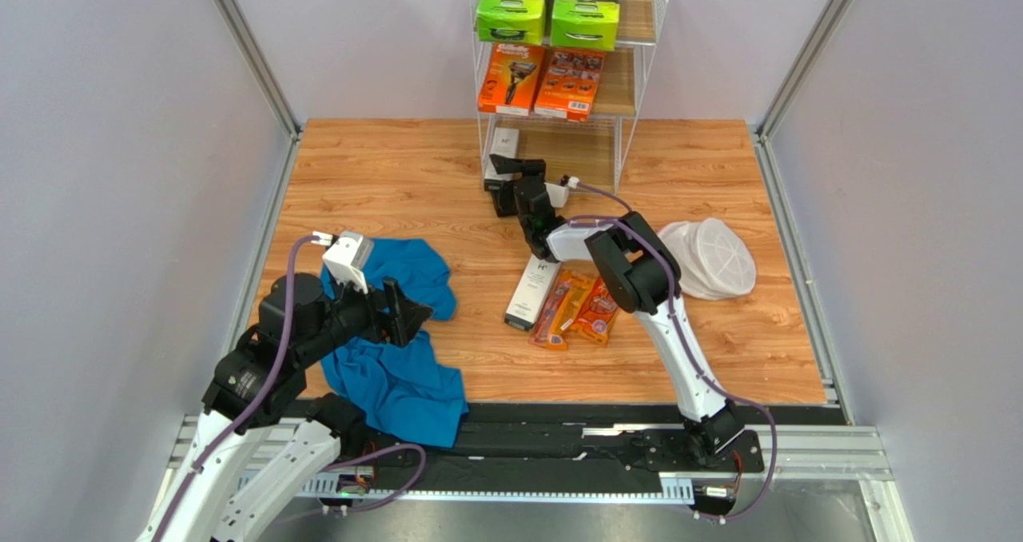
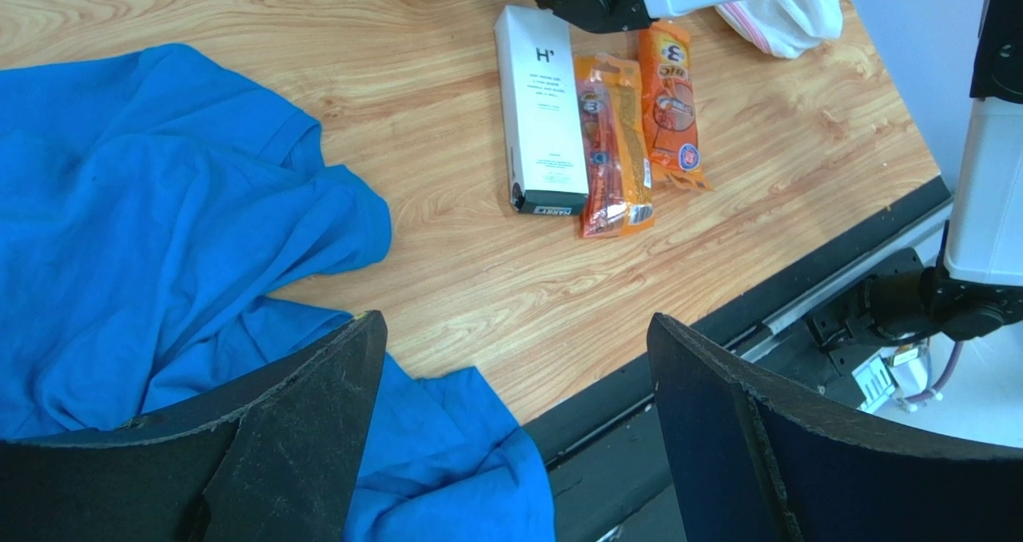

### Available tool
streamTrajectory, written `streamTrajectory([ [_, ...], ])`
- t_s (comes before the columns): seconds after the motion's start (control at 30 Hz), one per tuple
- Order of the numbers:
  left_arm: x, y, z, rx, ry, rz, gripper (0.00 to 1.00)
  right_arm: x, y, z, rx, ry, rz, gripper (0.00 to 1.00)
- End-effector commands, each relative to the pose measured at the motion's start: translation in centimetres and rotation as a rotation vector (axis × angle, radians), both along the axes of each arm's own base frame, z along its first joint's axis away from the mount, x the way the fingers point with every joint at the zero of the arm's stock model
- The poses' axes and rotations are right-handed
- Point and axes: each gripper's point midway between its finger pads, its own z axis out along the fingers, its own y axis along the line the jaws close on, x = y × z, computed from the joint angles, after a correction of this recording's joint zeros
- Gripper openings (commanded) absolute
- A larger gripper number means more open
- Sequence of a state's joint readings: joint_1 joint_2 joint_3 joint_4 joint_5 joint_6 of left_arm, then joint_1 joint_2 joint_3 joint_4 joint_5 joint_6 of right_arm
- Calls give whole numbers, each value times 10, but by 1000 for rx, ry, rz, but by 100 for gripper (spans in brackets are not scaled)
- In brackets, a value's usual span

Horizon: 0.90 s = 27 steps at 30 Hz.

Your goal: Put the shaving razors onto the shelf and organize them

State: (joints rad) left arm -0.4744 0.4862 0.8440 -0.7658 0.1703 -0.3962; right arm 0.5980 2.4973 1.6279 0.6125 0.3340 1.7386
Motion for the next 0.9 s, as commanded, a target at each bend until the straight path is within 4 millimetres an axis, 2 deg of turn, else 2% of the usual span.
streamTrajectory([
  [0.0,2,-2,6,-8,-35,-15,89,-9,-5,-15,17,37,20,83],
  [0.1,2,-3,7,-11,-37,-18,88,-16,-6,-13,33,41,31,84],
  [0.23,2,-3,7,-11,-37,-21,88,-31,-6,-30,46,96,70,84],
  [0.37,1,-3,8,-14,-42,-22,88,-44,-5,-22,43,114,99,87],
  [0.4,1,-4,8,-15,-42,-24,88,-49,-6,-31,13,155,99,87],
  [0.57,0,-4,8,-17,-42,-26,89,-56,-12,-25,-59,201,85,88],
  [0.6,0,-4,8,-16,-43,-27,88,-61,-16,-29,-99,245,78,88],
  [0.7,2,-2,8,-14,-44,-13,88,-57,-18,-22,-162,259,70,89],
  [0.77,6,2,5,1,-29,23,88,-59,-15,-28,-213,293,99,92],
  [0.87,18,7,-4,26,13,86,88,-55,-5,-24,-207,289,131,96],
])
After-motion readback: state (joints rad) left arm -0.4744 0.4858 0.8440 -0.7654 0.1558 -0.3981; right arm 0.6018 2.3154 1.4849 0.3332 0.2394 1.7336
